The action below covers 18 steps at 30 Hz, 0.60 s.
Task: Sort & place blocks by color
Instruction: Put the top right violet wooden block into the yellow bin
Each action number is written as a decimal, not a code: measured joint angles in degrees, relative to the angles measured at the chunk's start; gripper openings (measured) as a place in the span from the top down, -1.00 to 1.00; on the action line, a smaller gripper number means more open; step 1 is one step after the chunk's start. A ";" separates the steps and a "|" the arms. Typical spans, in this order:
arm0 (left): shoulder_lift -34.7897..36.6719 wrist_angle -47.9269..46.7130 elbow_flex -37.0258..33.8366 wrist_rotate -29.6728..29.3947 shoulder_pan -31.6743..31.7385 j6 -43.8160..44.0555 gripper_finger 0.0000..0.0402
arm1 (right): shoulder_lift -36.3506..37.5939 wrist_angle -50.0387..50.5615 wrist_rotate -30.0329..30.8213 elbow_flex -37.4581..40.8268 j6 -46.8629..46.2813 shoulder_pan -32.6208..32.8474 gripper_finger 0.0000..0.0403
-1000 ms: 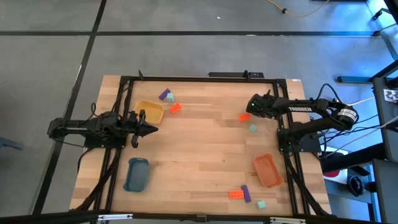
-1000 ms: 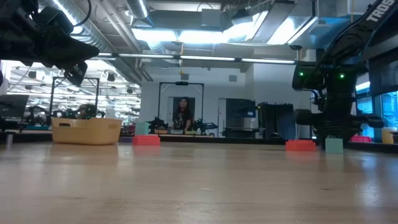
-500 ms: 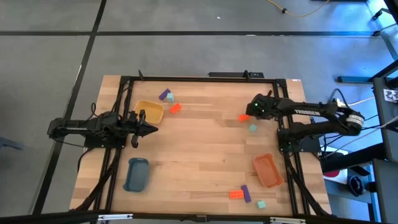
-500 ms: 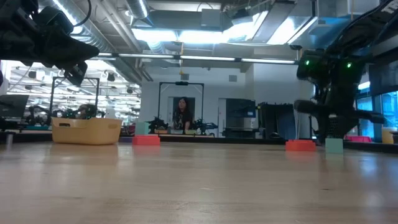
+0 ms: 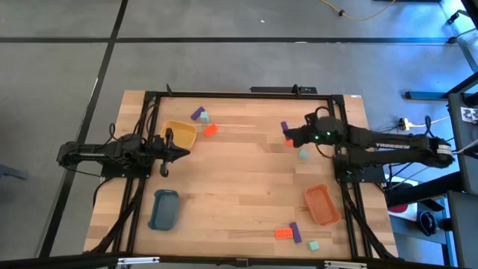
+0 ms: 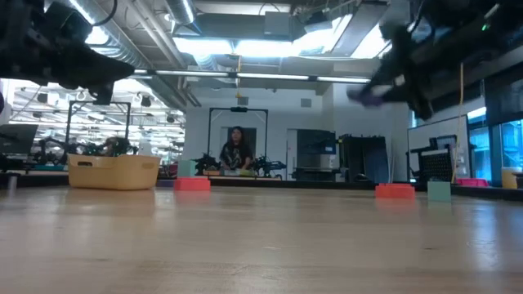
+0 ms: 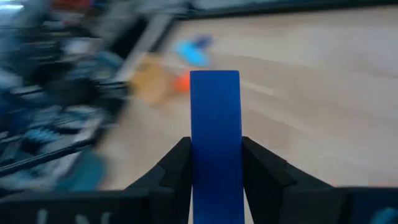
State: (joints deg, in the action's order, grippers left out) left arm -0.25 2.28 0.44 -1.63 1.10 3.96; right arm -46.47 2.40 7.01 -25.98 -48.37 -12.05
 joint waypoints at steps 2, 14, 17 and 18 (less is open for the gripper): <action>0.00 -0.03 -0.01 -0.56 -0.02 -0.47 1.00 | 0.56 -4.06 0.02 -0.02 2.41 3.03 0.46; 0.00 24.26 -0.02 -0.59 -0.02 15.29 1.00 | 0.82 -14.66 -2.39 -0.09 11.33 11.93 0.46; 0.00 33.83 -0.02 -0.66 -0.02 15.27 1.00 | 0.82 -15.46 -2.68 -0.09 11.15 12.46 0.46; 0.00 36.07 -0.02 -1.08 -0.02 15.22 1.00 | 0.82 -15.90 -3.08 -0.09 11.15 12.60 0.46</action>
State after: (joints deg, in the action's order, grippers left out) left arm -0.25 38.35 0.43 -2.71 1.08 19.17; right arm -45.65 -13.49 3.93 -26.06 -37.21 0.55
